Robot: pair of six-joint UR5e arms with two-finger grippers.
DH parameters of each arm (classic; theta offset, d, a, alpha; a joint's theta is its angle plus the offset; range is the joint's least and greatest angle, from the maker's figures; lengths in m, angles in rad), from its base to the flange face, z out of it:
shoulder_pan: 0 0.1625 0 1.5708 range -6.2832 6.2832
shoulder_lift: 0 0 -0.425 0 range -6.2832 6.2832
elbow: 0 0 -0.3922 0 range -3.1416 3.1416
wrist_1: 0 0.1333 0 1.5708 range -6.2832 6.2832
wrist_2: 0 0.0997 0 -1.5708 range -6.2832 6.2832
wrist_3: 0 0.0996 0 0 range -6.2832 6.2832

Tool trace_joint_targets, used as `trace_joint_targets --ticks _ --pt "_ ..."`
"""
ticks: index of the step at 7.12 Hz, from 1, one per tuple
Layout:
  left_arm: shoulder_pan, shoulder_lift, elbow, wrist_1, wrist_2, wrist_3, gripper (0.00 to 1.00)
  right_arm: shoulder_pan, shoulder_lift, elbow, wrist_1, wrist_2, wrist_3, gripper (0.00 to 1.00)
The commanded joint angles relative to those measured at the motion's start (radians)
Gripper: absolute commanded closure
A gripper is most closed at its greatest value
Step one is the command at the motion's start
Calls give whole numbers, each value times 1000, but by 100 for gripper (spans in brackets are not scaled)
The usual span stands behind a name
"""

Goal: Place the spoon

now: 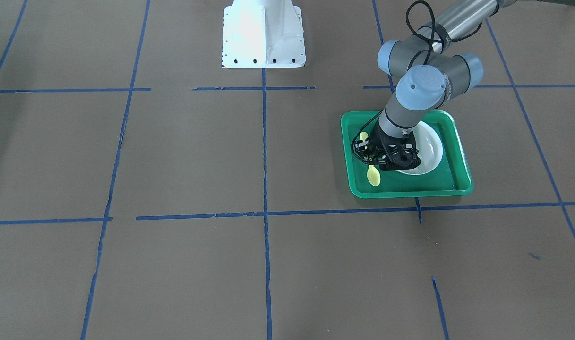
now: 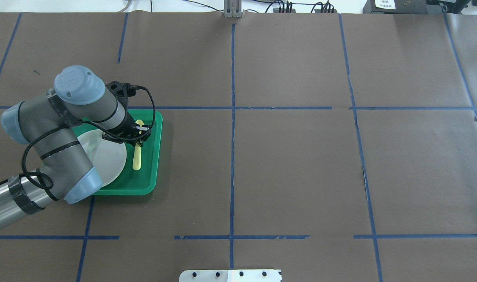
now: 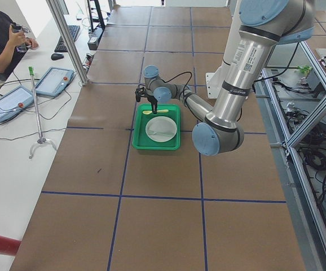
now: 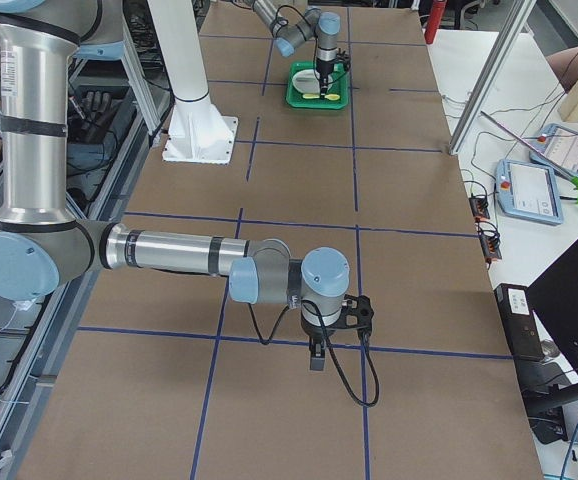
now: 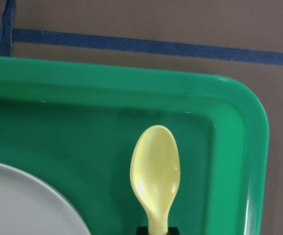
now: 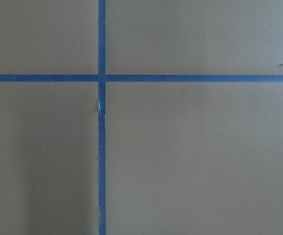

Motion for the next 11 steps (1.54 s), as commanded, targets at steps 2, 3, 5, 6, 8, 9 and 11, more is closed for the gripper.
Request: trace_joint_targets --ticks 2,3,5,6,8,9,11 --pt "-20 7 -12 -27 -2 6 16 0 1 0 0 0 0 0" --pt "-88 2 -49 -16 -8 -6 16 0 0 0 0 0 0 0" --pt "-366 45 -103 -22 -208 19 22 0 0 0 0 0 0 0" --pt "-458 84 -114 -8 -250 197 22 0 1 0 0 0 0 0" --pt "-629 285 -129 12 -252 609 21 0 0 0 0 0 0 0" --pt "-744 363 -100 15 -252 868 21 0 0 0 0 -1 0 0" --pt "-969 378 64 137 -252 1216 21 0 0 0 0 -1 0 0"
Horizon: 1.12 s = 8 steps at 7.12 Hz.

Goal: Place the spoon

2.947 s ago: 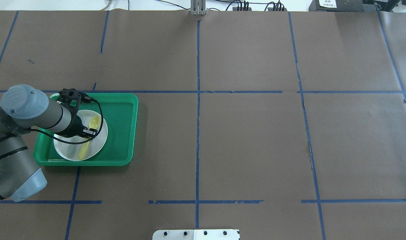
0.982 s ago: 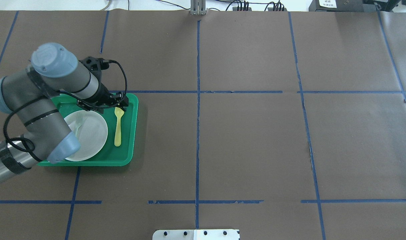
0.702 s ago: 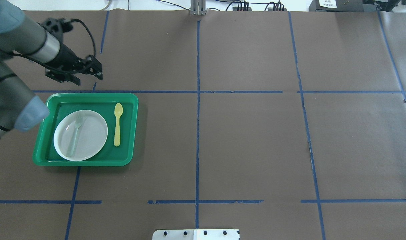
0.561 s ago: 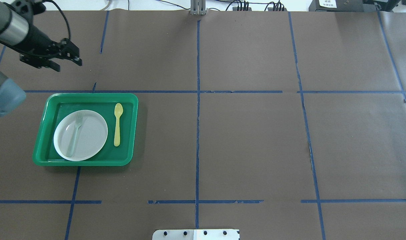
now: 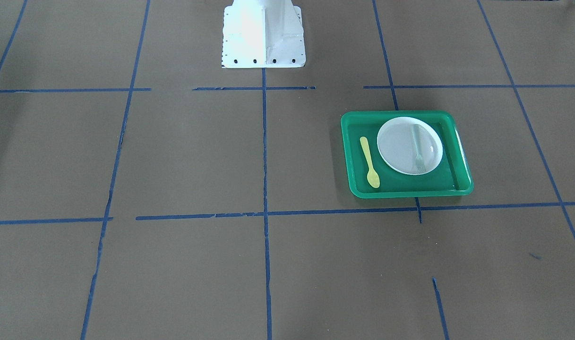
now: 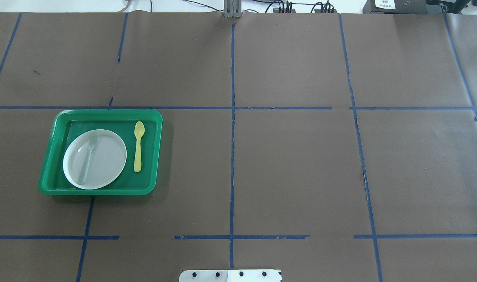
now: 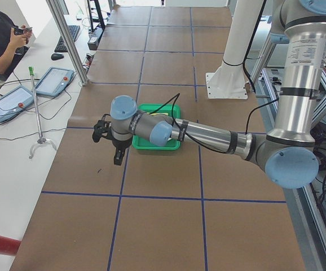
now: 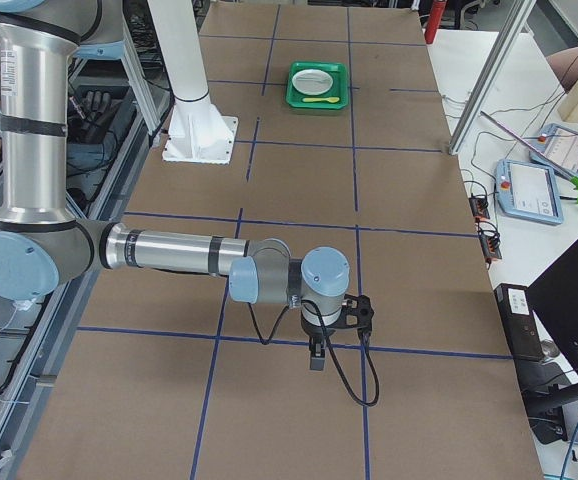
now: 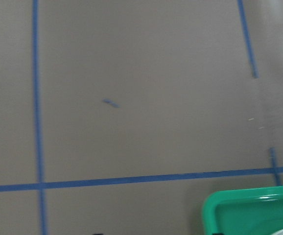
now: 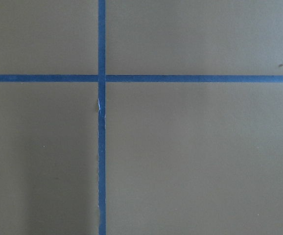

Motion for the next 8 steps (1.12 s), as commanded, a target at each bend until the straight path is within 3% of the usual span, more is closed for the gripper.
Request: trace_joint_targets --ticks 1,2,3,5,8 --pt "-157 10 120 154 0 324 21 0 0 0 0 1 0 0" --pt "-168 -2 114 186 0 325 14 0 2 0 0 1 0 0" --pt "-171 13 59 187 0 296 0 0 2 0 0 -1 0 0" --pt "-171 152 -45 171 -49 257 0 0 2 -2 0 -1 0 0" --pt "-171 159 -44 149 -53 262 0 0 0 0 0 1 0 0"
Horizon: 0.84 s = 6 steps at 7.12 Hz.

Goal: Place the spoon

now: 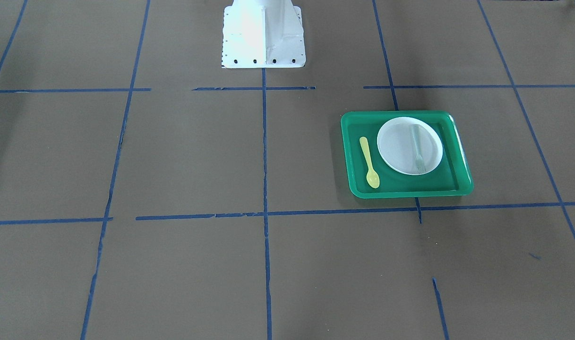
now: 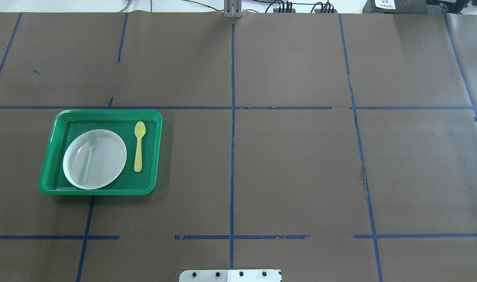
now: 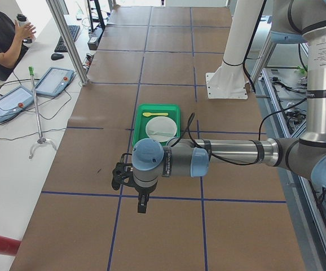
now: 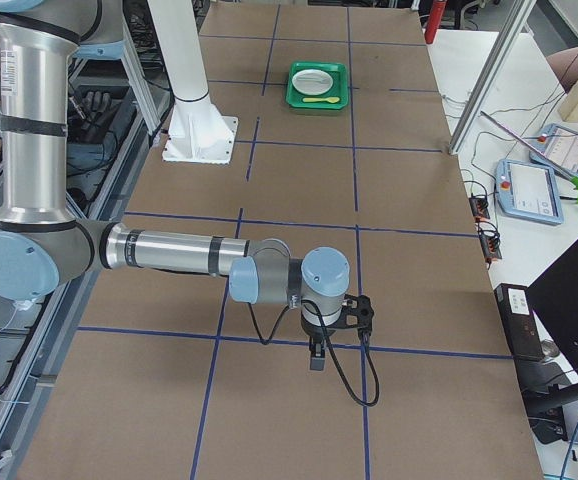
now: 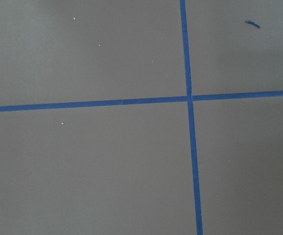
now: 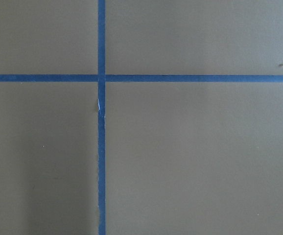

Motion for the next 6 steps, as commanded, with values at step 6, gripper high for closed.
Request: trace_joint_targets --ticks 6 --pt "1 -51 -11 -1 -1 6 0 0 0 1 0 1 0 0"
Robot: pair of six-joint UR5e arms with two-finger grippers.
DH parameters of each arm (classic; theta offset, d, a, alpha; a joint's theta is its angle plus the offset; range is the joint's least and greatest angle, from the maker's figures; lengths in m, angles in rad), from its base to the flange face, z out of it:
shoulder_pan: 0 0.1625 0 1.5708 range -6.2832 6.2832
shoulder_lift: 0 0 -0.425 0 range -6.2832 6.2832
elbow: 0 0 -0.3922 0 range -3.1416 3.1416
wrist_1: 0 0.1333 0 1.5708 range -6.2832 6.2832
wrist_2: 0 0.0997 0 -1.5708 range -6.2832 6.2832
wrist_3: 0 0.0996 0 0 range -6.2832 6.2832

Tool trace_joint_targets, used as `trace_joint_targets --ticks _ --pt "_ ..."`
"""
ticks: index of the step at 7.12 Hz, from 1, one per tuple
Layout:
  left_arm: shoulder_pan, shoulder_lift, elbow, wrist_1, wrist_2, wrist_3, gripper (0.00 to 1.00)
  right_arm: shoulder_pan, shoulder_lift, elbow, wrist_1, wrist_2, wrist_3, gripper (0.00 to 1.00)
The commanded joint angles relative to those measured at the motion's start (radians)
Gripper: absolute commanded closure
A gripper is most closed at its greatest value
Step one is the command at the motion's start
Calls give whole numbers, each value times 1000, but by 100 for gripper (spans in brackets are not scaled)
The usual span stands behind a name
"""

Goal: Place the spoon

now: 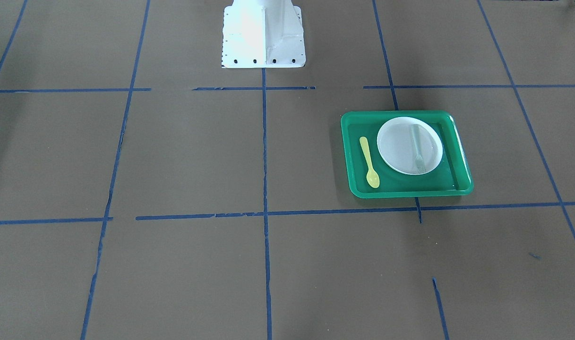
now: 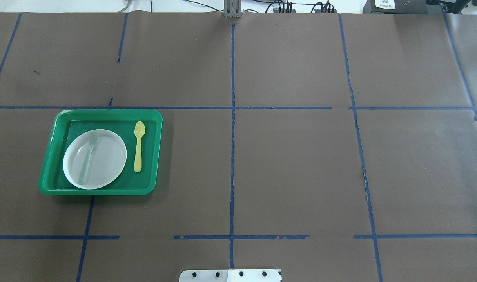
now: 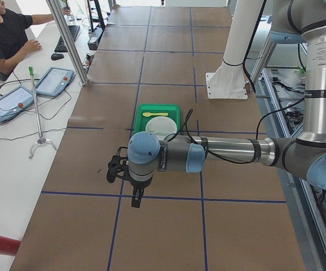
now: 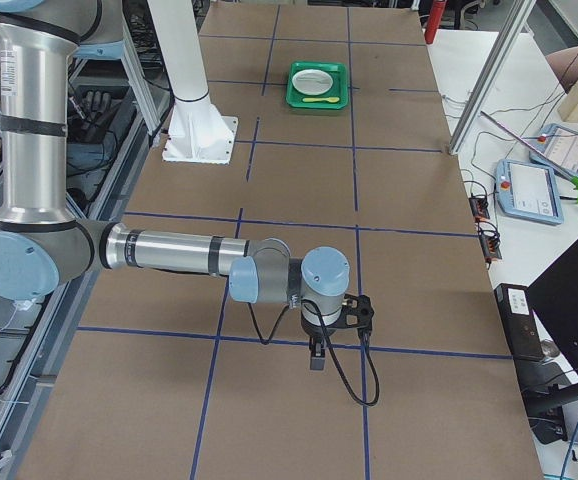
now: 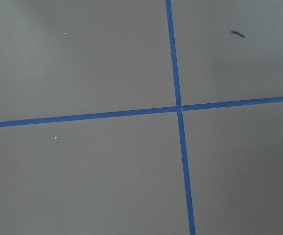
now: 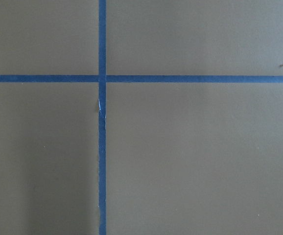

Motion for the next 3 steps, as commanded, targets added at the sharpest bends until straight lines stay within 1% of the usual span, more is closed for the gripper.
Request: trace_joint_targets --ticks 1,3 --pt "0 -9 -3 0 0 0 0 0 -1 0 0 0 0 0" --pt "0 -19 -6 0 2 2 0 0 1 0 0 0 0 0"
